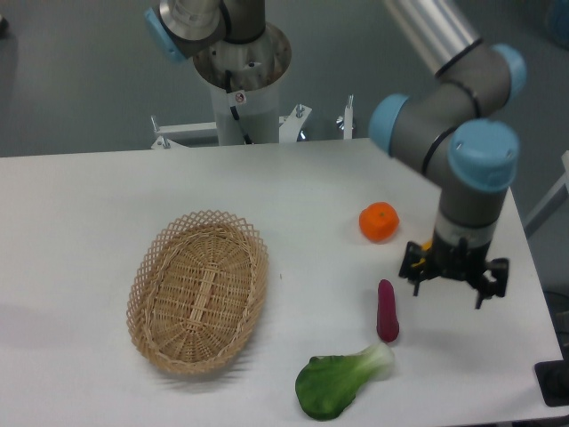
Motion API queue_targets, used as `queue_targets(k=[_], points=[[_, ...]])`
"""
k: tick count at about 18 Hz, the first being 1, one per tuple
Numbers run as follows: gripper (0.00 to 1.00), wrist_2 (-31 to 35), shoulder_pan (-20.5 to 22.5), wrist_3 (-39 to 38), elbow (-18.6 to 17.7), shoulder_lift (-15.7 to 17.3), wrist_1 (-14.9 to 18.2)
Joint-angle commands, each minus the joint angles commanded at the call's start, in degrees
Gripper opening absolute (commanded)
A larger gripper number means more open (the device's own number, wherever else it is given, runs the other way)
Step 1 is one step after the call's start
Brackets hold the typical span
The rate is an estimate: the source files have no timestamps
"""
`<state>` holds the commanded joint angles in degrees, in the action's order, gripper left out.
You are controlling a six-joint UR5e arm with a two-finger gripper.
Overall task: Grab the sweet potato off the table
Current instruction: 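Move the gripper over the purple sweet potato and lower it, then close the gripper fingers around the purple sweet potato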
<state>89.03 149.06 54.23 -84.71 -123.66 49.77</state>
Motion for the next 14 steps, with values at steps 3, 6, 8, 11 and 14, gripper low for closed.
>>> queue_targets(k=[3, 6, 8, 11, 14], points=[[1.0, -0.1, 0.0, 0.4, -4.3, 0.0, -5.5], [1.0, 0.3, 0.0, 0.5, -7.4, 0.4, -6.7], [1.0, 0.3, -0.1, 0.4, -8.4, 0.6, -6.8], [1.0, 0.3, -0.7, 0.4, -8.8, 0.5, -6.8], [1.0, 0.4, -1.0, 0.2, -9.5, 0.3, -7.1]])
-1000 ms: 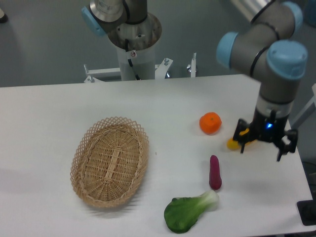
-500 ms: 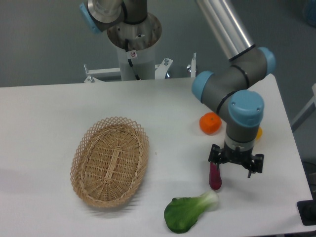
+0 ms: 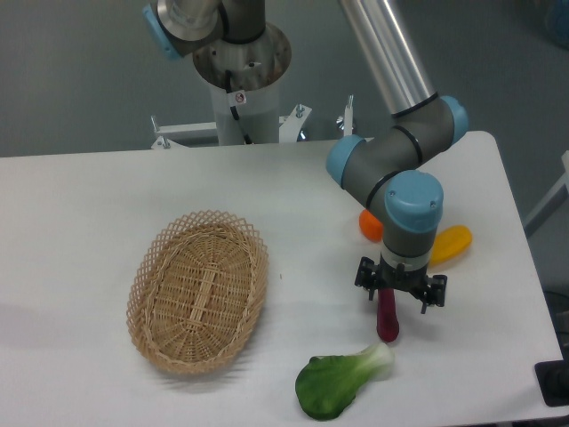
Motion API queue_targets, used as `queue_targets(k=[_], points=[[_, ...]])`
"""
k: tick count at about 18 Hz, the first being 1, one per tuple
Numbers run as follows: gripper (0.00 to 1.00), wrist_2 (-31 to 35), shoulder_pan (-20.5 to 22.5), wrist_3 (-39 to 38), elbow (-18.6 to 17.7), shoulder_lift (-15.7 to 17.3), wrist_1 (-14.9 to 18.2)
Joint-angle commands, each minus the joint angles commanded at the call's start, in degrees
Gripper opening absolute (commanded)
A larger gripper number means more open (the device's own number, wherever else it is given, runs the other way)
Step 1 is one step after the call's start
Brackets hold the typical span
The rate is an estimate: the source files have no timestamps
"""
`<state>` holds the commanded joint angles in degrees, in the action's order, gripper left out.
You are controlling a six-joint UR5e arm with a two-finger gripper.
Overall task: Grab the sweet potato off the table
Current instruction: 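Close the gripper fingers around the purple sweet potato, then lift the held sweet potato up off the table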
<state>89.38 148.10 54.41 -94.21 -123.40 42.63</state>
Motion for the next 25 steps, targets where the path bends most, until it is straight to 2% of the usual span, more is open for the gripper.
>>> queue_targets(k=[7, 8, 11, 13, 14, 18, 19, 23, 25], points=[[1.0, 0.0, -0.1, 0.3, -0.8, -0.7, -3.7], [0.97, 0.0, -0.1, 0.3, -0.8, -0.9, -4.2], [0.75, 0.0, -0.1, 0.3, -0.8, -0.9, -4.4], [0.66, 0.0, -0.1, 0.3, -1.0, -0.9, -4.3], [0.63, 0.0, -0.1, 0.3, -1.0, -0.9, -4.3], [0.62, 0.0, -0.1, 0.4, -0.9, -1.0, -4.3], [0.6, 0.0, -0.1, 0.7, -0.9, -0.9, -4.3], [0.38, 0.0, -0.1, 1.0, -0.6, -0.9, -4.3], [0.35, -0.1, -0.1, 1.1, -0.2, -0.9, -4.3]])
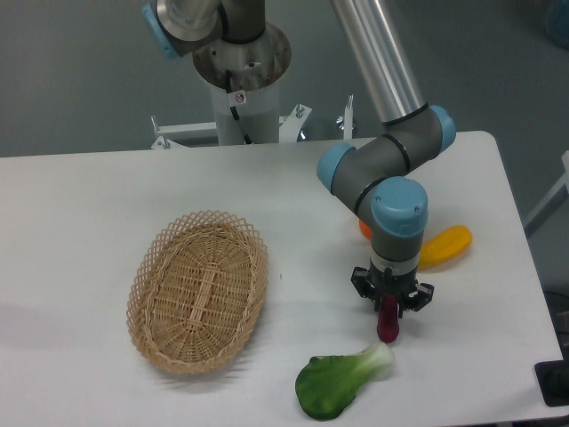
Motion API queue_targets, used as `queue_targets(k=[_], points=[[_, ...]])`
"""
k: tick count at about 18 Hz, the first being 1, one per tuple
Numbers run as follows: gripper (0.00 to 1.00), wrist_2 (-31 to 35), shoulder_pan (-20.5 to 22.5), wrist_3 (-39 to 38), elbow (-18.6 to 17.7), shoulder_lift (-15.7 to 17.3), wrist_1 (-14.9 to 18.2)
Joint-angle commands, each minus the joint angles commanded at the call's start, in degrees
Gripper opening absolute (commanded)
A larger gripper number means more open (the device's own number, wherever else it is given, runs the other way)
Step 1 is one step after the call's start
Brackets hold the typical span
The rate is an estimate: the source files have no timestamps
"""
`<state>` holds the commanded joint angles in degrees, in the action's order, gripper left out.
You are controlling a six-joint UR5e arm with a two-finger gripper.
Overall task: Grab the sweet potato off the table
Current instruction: 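Lift the held sweet potato up off the table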
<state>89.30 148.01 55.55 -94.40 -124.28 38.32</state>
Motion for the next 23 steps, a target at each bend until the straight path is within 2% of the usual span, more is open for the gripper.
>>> queue_targets(k=[9, 15, 18, 23], points=[[0.29, -0.1, 0.2, 2.5, 1.6, 0.5, 0.0], [0.29, -0.4, 0.6, 6.6, 6.9, 3.3, 1.7], [0.29, -1.2, 2.4, 13.5, 8.7, 5.8, 5.5], [0.29, -8.7, 7.1, 18.1, 14.1, 9.8, 16.4]])
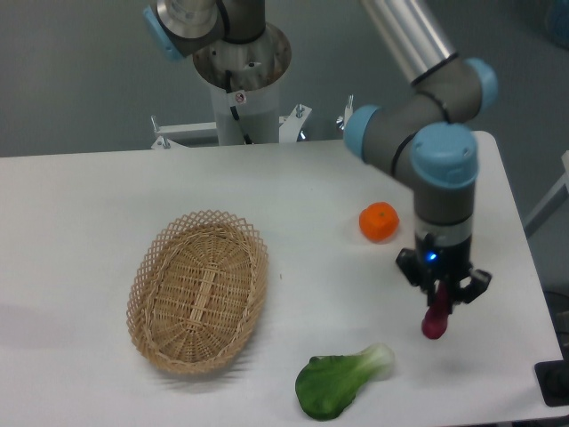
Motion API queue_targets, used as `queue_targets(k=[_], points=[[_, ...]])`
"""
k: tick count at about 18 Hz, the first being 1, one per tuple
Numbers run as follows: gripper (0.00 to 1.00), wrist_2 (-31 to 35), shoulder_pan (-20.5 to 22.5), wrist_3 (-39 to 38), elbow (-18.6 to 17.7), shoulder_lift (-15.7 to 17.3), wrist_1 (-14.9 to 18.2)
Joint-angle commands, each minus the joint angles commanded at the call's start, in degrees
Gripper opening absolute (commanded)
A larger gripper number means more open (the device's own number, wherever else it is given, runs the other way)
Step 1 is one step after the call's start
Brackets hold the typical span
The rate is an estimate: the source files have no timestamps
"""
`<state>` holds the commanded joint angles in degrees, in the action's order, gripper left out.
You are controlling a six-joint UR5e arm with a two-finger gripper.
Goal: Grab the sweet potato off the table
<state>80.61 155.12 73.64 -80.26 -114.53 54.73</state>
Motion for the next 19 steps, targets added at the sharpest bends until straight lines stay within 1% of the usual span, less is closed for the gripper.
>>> queue_targets(k=[3, 5, 6, 9, 19], points=[[0.29, -1.7, 3.1, 6.5, 2.4, 1.1, 5.4], [0.29, -3.0, 5.2, 10.4, 2.8, 2.1, 7.7], [0.29, -3.5, 5.8, 12.0, 2.9, 2.5, 8.3], [0.29, -3.6, 6.9, 14.7, 3.1, 2.6, 9.1], [0.3, -3.6, 7.0, 14.7, 2.7, 3.3, 9.0]])
